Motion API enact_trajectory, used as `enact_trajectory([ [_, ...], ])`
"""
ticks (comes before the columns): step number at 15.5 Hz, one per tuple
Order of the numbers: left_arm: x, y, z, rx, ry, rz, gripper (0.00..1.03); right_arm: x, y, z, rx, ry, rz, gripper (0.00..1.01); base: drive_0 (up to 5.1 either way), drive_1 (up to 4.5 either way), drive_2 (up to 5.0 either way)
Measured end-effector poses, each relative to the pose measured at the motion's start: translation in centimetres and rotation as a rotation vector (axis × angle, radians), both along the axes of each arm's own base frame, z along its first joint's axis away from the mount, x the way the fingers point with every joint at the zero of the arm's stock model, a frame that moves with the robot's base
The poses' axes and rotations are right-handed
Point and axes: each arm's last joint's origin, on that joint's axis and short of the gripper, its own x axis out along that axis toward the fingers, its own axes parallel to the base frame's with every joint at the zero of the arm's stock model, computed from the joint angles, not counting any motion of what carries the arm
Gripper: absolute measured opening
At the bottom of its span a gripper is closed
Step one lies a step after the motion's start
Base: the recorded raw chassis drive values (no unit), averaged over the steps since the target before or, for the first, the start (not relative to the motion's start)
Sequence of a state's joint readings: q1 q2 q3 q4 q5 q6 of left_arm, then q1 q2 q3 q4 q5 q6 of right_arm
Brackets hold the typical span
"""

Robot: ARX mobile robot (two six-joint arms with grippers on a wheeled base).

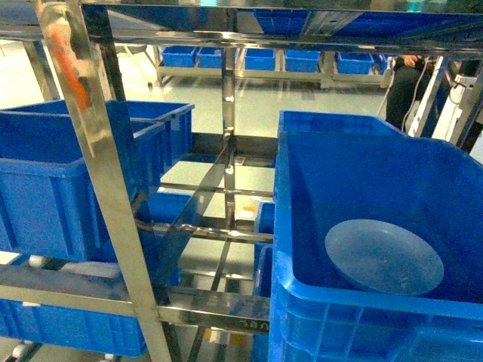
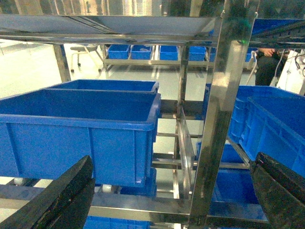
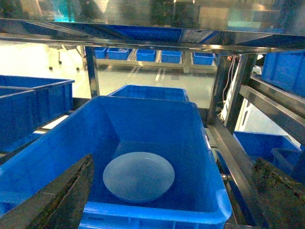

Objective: Place blue tray on left shelf second layer neatly

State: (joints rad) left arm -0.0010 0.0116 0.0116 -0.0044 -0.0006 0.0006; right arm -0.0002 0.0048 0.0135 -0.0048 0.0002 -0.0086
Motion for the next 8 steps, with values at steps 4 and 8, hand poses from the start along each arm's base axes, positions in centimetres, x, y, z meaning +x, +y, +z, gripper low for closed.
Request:
enact_trajectory([
  [4, 0.0, 0.0, 0.0, 0.0, 0.0, 0.0, 0.98, 0.0, 0.0, 0.0, 0.001, 0.0, 0.0, 0.86, 0.0, 0.0, 0.0],
  [8, 0.0, 0.0, 0.0, 0.0, 0.0, 0.0, 0.98, 0.0, 0.0, 0.0, 0.001, 0.0, 0.0, 0.98, 0.0, 0.0, 0.0],
])
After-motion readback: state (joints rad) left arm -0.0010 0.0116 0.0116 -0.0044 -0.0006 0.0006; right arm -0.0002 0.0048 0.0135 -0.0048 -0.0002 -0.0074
